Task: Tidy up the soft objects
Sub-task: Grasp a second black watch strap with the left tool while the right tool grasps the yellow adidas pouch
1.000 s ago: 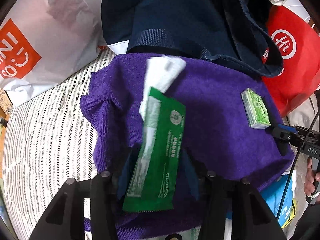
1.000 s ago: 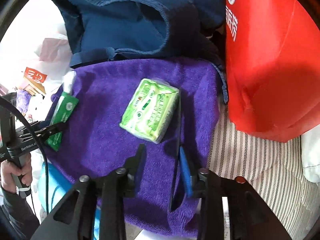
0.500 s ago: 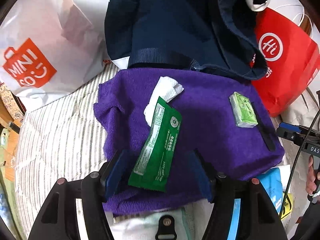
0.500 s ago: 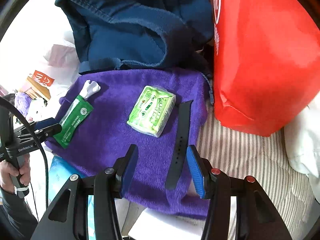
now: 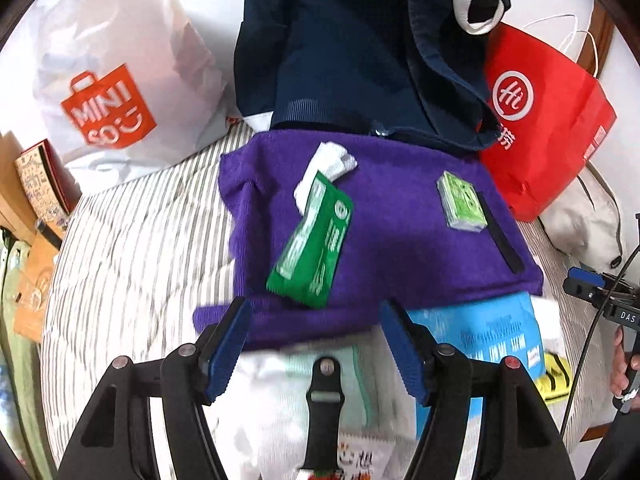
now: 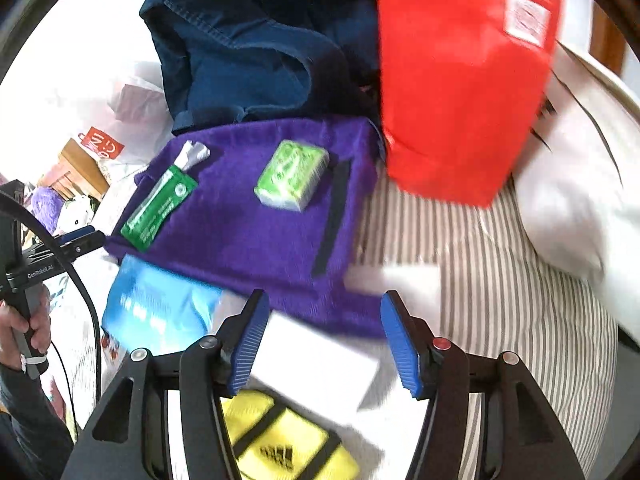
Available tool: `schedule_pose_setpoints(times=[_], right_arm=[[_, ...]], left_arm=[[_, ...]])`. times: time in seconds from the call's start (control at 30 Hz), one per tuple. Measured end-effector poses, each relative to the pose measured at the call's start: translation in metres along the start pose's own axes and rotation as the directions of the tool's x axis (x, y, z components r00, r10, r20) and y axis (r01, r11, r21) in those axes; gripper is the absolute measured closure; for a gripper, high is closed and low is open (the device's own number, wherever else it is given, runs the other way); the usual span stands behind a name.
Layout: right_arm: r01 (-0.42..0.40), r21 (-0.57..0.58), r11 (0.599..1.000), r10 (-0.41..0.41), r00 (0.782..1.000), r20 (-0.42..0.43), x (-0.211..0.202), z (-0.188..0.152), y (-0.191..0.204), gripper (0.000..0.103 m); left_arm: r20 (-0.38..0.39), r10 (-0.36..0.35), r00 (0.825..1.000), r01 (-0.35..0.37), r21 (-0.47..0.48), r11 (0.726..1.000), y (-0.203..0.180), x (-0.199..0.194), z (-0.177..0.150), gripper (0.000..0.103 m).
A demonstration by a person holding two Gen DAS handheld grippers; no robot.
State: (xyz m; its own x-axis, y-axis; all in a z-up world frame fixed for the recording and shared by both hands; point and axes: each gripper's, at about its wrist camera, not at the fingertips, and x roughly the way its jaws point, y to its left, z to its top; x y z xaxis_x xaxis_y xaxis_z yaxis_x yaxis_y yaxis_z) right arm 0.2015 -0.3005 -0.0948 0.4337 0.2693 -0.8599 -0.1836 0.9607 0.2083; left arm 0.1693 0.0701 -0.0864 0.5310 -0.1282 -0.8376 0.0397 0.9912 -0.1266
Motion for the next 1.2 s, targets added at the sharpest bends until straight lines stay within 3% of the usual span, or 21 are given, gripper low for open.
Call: schedule_pose_setpoints(times=[0.4,0.53,0.73,1.03,1.2], right_arm=[[-0.027,-0.002,1.000,0.027,1.000,-0.012,-0.023,-0.058,0.007,0.044],[-0.066,-0.060,0.996,0.064,0.998,-0.022,-0.029,-0.082,0.019,0.028],[-0.088,-0.152,0.984,0.082,0.996,-0.044,-0.022,-0.107,0.042,0.027],[0.053,-0.351,0.935,-0.068,0.997,-0.030,0.009,-0.118,0.073,0.027],[0.074,-0.361,0.930,-0.092,0.995,-0.033,0.022,-0.112,0.068,0.032]], left_arm=[[-0.029,0.005,1.000,-0.006,-0.021,1.000,0.004,-0.009,-0.052,0.037],[-0.035,0.002,0.999,-0.003,-0.032,0.999,0.004,-0.010,-0.062,0.037],[-0.028,-0.012,1.000,0.011,-0.037,0.999,0.000,-0.015,-0.072,0.037],[-0.041,-0.010,0.999,0.008,-0.028,1.000,0.001,-0.017,-0.080,0.037],[-0.044,-0.006,0.999,0.004,-0.040,0.999,0.005,-0.015,-0.080,0.037]])
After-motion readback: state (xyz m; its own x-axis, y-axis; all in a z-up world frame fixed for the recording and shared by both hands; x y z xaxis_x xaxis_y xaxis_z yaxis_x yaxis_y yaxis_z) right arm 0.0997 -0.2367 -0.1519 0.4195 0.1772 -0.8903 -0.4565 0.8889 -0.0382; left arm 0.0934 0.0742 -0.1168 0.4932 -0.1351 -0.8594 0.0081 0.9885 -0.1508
